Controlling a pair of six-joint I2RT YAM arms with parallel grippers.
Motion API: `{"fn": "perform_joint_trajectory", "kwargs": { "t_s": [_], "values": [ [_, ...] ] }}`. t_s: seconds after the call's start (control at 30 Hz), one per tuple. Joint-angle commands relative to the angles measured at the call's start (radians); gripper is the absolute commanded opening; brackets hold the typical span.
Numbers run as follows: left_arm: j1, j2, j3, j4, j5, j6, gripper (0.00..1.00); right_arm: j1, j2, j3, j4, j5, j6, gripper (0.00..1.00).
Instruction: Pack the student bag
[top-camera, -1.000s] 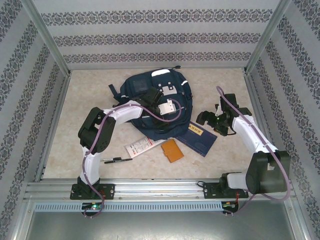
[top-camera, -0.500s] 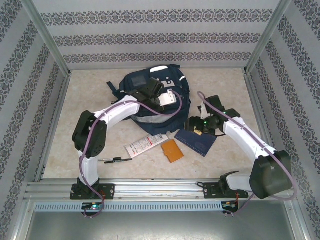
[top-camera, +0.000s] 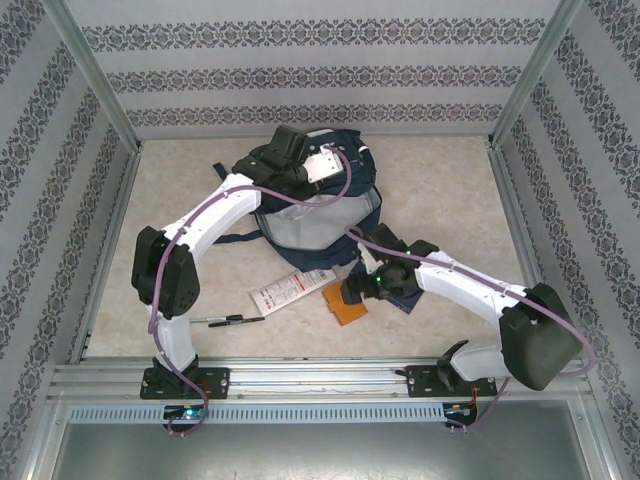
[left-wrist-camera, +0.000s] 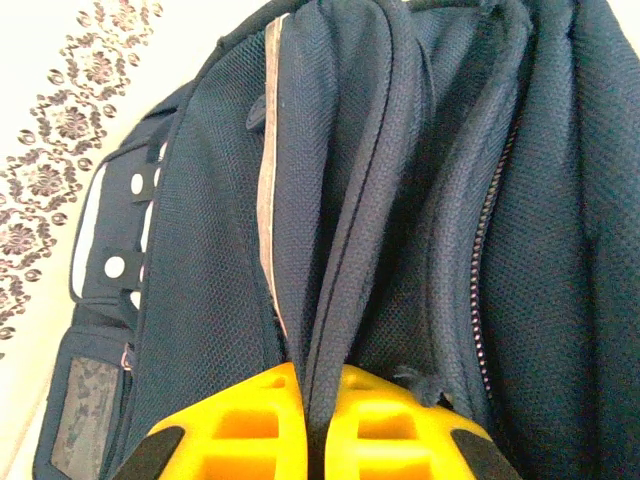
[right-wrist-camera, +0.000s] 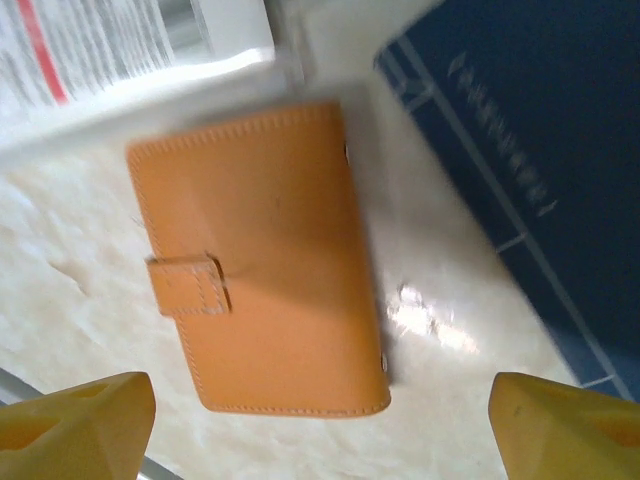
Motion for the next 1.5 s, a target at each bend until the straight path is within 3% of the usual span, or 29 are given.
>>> {"fn": "perform_joint_trajectory", "kwargs": {
  "t_s": [0.0,0.23,0.6,0.9,1.13,1.3,1.37,1.47],
  "values": [
    [0.032,-0.107,0.057,0.041,0.038,-0.013,0.0,0.052,-0.02,-0.046,0.045,0.05,0.098,0.85],
    [0.052,-0.113,0.01,0.034,0.1,-0.026,0.0,0.143,0.086,-0.016,0.105,0.074,0.179,0.86],
    [0.066,-0.107,-0.005,0.026,0.145,-0.044,0.0,0.226,0.262,0.147,0.018,0.215,0.018,0.98],
    [0.075,-0.121,-0.045,0.027,0.162,-0.034,0.0,0.283,0.376,0.219,-0.042,0.305,-0.002,0.98],
    [0.085,-0.133,-0.083,0.032,0.172,-0.027,0.0,0.288,0.33,0.194,-0.049,0.301,0.036,0.94],
    [0.097,-0.136,-0.1,0.043,0.161,-0.027,0.0,0.269,0.232,0.156,-0.057,0.281,0.094,0.98],
    [0.104,-0.132,-0.101,0.045,0.156,-0.035,0.0,0.242,0.166,0.136,-0.065,0.28,0.111,0.98],
    [0.113,-0.115,-0.104,0.056,0.153,-0.047,0.0,0.121,0.045,0.082,-0.073,0.275,0.169,0.98]
  ]
}}
